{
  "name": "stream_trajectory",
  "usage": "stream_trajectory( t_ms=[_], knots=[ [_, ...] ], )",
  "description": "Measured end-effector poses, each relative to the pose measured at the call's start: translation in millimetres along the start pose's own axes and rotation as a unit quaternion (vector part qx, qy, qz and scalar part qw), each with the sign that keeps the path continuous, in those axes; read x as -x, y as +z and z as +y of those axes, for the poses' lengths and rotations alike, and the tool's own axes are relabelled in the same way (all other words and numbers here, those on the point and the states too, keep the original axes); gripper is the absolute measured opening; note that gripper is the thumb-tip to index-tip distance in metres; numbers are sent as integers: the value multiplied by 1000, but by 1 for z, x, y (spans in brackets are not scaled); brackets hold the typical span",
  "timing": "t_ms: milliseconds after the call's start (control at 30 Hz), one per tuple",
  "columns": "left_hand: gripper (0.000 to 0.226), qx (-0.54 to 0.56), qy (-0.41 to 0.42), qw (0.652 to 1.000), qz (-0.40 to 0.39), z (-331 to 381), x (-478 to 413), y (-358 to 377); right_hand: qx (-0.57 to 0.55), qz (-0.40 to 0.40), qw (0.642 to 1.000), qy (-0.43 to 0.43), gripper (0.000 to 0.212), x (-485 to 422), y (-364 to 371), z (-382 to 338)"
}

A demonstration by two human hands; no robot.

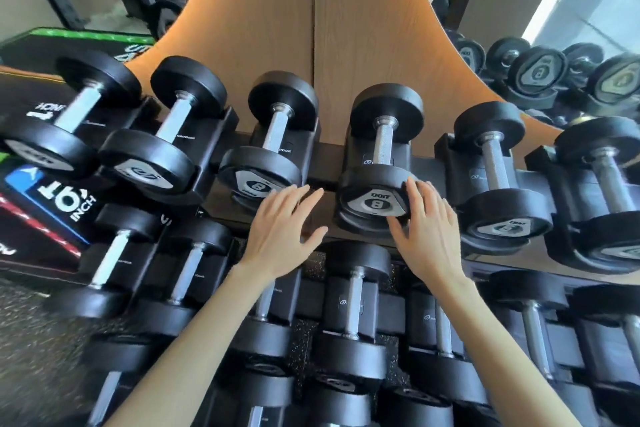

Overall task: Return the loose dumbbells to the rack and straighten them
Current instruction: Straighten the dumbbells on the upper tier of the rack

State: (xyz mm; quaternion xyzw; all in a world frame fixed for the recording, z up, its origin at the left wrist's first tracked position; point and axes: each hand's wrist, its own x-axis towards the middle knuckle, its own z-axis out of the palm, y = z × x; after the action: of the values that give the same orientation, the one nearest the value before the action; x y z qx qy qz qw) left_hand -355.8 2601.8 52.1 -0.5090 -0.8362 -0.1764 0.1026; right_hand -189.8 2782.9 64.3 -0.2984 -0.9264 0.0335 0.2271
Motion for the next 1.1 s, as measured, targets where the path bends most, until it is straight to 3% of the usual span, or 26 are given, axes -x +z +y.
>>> stream_trajectory(
  t_ms=[200,400,800,1100],
  knots=[
    [61,-47,-30,998,39,-34,59,-22,-5,-12,1000,-9,68,39,7,-35],
    [64,-52,-59,997,-16,-76,95,-23,4,-55,998,0,71,66,34,-82],
    [66,-13,102,994,-36,-192,95,-45,25,-77,992,97,71,85,56,-208],
    [62,29,176,984,11,-208,29,-65,25,-27,998,60,65,17,21,-232]
  ],
)
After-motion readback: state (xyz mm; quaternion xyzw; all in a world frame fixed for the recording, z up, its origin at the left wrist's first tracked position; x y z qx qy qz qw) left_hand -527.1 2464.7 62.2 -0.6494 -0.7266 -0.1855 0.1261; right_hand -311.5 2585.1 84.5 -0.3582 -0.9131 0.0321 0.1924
